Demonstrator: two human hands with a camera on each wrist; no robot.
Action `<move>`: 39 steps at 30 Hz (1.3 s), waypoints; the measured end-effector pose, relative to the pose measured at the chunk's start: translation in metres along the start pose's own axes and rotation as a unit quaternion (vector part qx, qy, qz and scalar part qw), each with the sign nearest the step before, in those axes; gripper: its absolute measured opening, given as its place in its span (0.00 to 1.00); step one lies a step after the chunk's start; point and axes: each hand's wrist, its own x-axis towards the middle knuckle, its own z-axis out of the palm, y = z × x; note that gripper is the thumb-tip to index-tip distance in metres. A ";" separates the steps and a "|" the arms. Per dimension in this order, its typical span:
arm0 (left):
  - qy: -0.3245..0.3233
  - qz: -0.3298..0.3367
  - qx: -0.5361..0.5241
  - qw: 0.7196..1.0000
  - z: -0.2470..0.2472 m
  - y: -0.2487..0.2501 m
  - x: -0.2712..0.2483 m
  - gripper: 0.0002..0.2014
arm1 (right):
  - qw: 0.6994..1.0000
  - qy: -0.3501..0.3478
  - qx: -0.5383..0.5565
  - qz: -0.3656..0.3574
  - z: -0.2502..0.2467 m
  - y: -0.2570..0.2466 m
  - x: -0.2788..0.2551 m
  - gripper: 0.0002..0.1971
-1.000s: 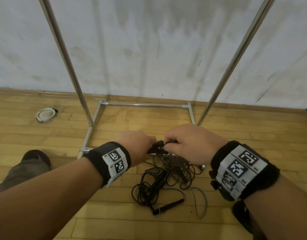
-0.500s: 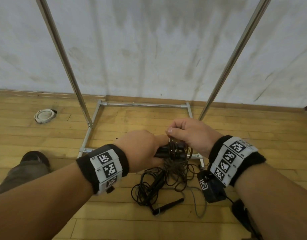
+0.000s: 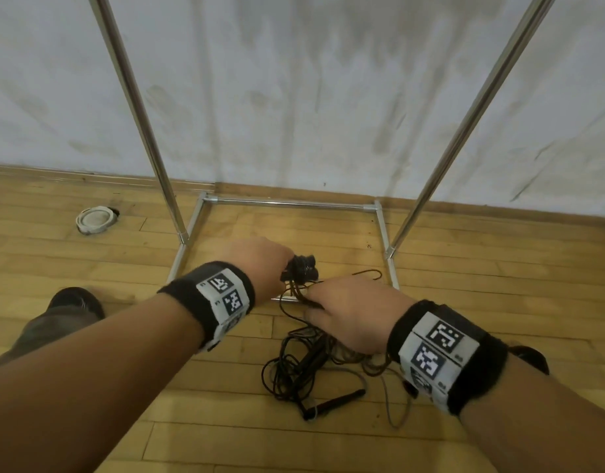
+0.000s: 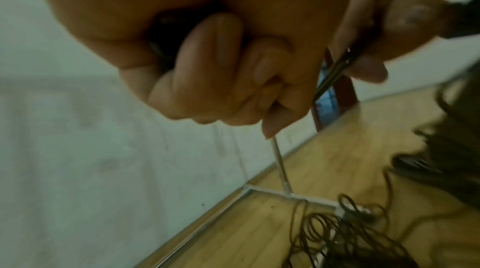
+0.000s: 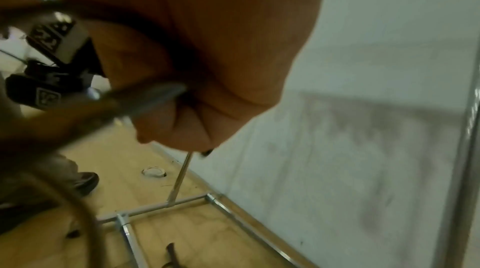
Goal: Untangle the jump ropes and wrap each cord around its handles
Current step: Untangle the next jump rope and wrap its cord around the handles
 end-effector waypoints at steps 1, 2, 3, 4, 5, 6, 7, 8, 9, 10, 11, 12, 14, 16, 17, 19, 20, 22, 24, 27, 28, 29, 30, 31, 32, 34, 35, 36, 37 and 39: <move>-0.017 0.024 0.030 0.999 0.004 0.006 -0.001 0.11 | 1.000 -0.004 -0.029 -0.005 -0.005 0.000 -0.003 0.14; -0.027 0.050 0.061 0.996 0.007 0.012 -0.002 0.10 | 0.999 0.001 -0.039 -0.010 -0.010 0.002 -0.006 0.14; -0.029 0.080 0.092 0.992 0.010 0.018 -0.004 0.09 | 0.999 0.014 -0.033 -0.016 -0.015 0.006 -0.009 0.14; -0.024 0.110 0.117 0.987 0.013 0.022 -0.005 0.09 | 0.999 0.029 -0.019 -0.019 -0.019 0.011 -0.011 0.13; -0.017 0.137 0.132 0.982 0.015 0.025 -0.006 0.10 | 0.999 0.043 0.001 -0.016 -0.023 0.018 -0.012 0.13; -0.013 0.156 0.138 0.978 0.017 0.026 -0.007 0.11 | 0.998 0.056 0.028 -0.009 -0.026 0.024 -0.012 0.12; -0.007 0.168 0.136 0.976 0.018 0.026 -0.008 0.13 | 0.996 0.066 0.063 -0.003 -0.027 0.031 -0.011 0.11; 0.002 0.176 0.126 0.976 0.018 0.024 -0.008 0.15 | 0.992 0.076 0.100 0.000 -0.027 0.037 -0.011 0.11; 0.016 0.183 0.111 0.977 0.017 0.022 -0.009 0.17 | 0.988 0.085 0.132 0.003 -0.027 0.044 -0.010 0.10; 0.032 0.188 0.097 0.977 0.016 0.020 -0.010 0.18 | 0.983 0.091 0.159 0.006 -0.027 0.049 -0.009 0.10; 0.047 0.194 0.087 0.976 0.014 0.017 -0.012 0.18 | 0.977 0.093 0.193 0.009 -0.027 0.054 -0.008 0.11; 0.062 0.201 0.079 0.975 0.013 0.015 -0.014 0.18 | 0.967 0.090 0.236 0.011 -0.027 0.058 -0.008 0.11; 0.077 0.214 0.071 0.971 0.010 0.013 -0.019 0.17 | 0.940 0.071 0.334 0.009 -0.025 0.062 -0.007 0.10; 0.087 0.220 0.067 0.969 0.008 0.012 -0.023 0.17 | 0.904 0.047 0.425 0.004 -0.022 0.062 -0.008 0.11; 0.098 0.219 0.062 0.969 0.006 0.011 -0.024 0.17 | 0.880 0.036 0.473 0.002 -0.021 0.060 -0.009 0.11; 0.131 0.213 0.054 0.967 0.001 0.008 -0.027 0.16 | 0.824 -0.001 0.566 0.006 -0.019 0.058 -0.009 0.14; 0.148 0.212 0.051 0.964 -0.002 0.006 -0.028 0.16 | 0.800 -0.023 0.600 0.006 -0.019 0.056 -0.010 0.16; 0.175 0.216 0.047 0.959 -0.007 0.001 -0.029 0.16 | 0.771 -0.052 0.635 0.004 -0.021 0.054 -0.013 0.17; 0.200 0.220 0.033 0.954 -0.009 -0.003 -0.029 0.16 | 0.770 -0.044 0.637 0.010 -0.024 0.050 -0.016 0.15; 0.247 0.230 -0.014 0.941 -0.007 -0.006 -0.024 0.15 | 0.790 0.027 0.613 0.014 -0.028 0.045 -0.020 0.15; 0.261 0.225 -0.018 0.938 -0.006 -0.005 -0.022 0.14 | 0.791 0.052 0.609 0.011 -0.029 0.044 -0.020 0.14; 0.278 0.219 -0.021 0.935 -0.006 -0.004 -0.021 0.14 | 0.791 0.071 0.608 0.007 -0.029 0.042 -0.019 0.14; 0.301 0.217 -0.028 0.928 -0.005 -0.004 -0.020 0.14 | 0.788 0.086 0.610 0.003 -0.029 0.040 -0.018 0.14; 0.326 0.218 -0.037 0.919 -0.005 -0.004 -0.020 0.13 | 0.782 0.097 0.616 0.001 -0.029 0.038 -0.017 0.14; 0.344 0.221 -0.044 0.912 -0.006 -0.004 -0.020 0.12 | 0.772 0.104 0.627 0.001 -0.028 0.036 -0.016 0.14; 0.362 0.238 -0.050 0.900 -0.006 -0.006 -0.020 0.10 | 0.744 0.098 0.661 -0.002 -0.027 0.035 -0.014 0.11; 0.370 0.249 -0.053 0.893 -0.006 -0.007 -0.019 0.11 | 0.726 0.083 0.683 -0.003 -0.026 0.036 -0.014 0.10; 0.381 0.257 -0.058 0.886 -0.006 -0.008 -0.018 0.11 | 0.708 0.061 0.703 -0.004 -0.026 0.036 -0.014 0.09; 0.393 0.260 -0.064 0.880 -0.006 -0.010 -0.018 0.12 | 0.693 0.032 0.720 -0.002 -0.026 0.036 -0.015 0.12; 0.418 0.256 -0.075 0.868 -0.007 -0.013 -0.016 0.13 | 0.679 -0.037 0.733 0.005 -0.026 0.037 -0.017 0.24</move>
